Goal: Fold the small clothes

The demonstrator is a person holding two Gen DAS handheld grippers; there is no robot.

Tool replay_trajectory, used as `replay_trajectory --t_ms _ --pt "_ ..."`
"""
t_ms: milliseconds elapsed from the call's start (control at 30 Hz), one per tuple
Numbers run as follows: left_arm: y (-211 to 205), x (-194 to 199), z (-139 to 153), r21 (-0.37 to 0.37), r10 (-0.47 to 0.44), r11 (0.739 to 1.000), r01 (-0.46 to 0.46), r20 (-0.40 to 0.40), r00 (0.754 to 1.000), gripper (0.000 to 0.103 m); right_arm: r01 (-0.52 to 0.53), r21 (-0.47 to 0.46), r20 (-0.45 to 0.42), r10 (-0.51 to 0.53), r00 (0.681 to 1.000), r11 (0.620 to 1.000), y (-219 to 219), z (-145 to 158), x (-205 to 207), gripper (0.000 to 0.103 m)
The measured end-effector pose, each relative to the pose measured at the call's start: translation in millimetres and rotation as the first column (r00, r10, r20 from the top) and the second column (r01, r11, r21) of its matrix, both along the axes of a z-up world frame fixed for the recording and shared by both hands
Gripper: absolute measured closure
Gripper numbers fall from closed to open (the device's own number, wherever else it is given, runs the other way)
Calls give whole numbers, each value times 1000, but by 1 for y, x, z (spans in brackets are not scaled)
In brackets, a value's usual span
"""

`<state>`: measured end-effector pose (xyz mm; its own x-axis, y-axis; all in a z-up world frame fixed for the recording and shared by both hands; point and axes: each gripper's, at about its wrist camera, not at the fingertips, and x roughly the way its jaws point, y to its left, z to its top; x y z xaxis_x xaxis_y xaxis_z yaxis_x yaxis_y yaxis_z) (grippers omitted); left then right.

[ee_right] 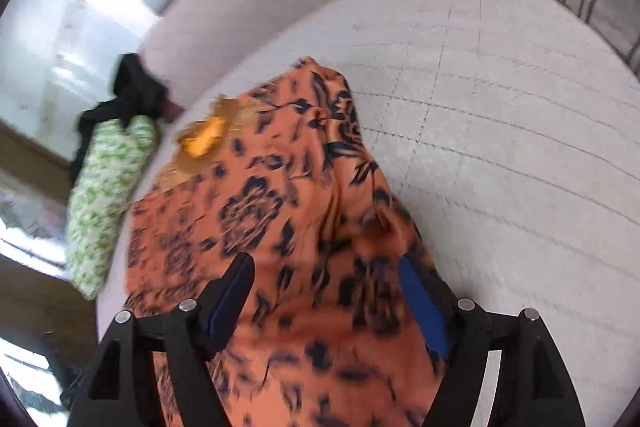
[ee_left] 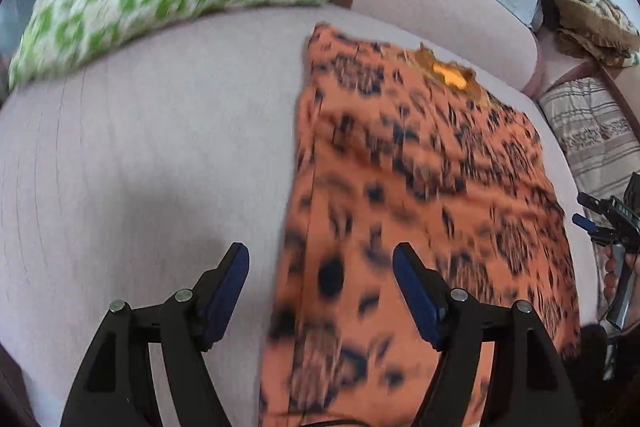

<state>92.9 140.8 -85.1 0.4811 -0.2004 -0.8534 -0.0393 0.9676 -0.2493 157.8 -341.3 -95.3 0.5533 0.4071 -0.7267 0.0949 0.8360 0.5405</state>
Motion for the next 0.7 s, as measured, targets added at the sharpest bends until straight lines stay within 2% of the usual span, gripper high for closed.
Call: replay_trajectory --t_ms 100,167,267,400,500,567,600,633,700 --pt "2 -29 -9 -25 -23 999 22 -30 999 28 -53 -43 -18 53 998 998 -10 7 -42 25" --pt "2 -45 -11 -48 -38 998 37 -37 999 28 -86 -84 -58 81 995 993 -20 2 -72 25" --pt "-1 -62 -12 -74 -61 996 58 -40 997 28 -106 -89 -123 95 988 990 -34 -15 -108 25" --pt "0 -78 -18 -111 -44 993 36 -65 997 28 -137 -54 -183 125 975 989 -38 -34 -149 25" --pt "-1 -82 -22 -106 -34 994 25 -81 996 28 -140 -26 -194 133 972 990 -37 -41 -165 26" --pt "-1 -85 -21 -109 -16 994 6 -93 996 28 -131 2 -226 128 966 991 -34 -50 -169 33" --pt "1 -87 -20 -125 -11 992 0 -82 997 28 -141 21 -225 142 964 990 -31 -52 -170 43" --pt "2 -90 -17 -137 -3 990 -7 -74 997 28 -153 27 -211 156 965 988 -26 -51 -173 49" --pt "4 -95 -12 -148 27 988 -35 -56 998 28 -144 -4 -195 140 971 990 -22 -49 -176 49"
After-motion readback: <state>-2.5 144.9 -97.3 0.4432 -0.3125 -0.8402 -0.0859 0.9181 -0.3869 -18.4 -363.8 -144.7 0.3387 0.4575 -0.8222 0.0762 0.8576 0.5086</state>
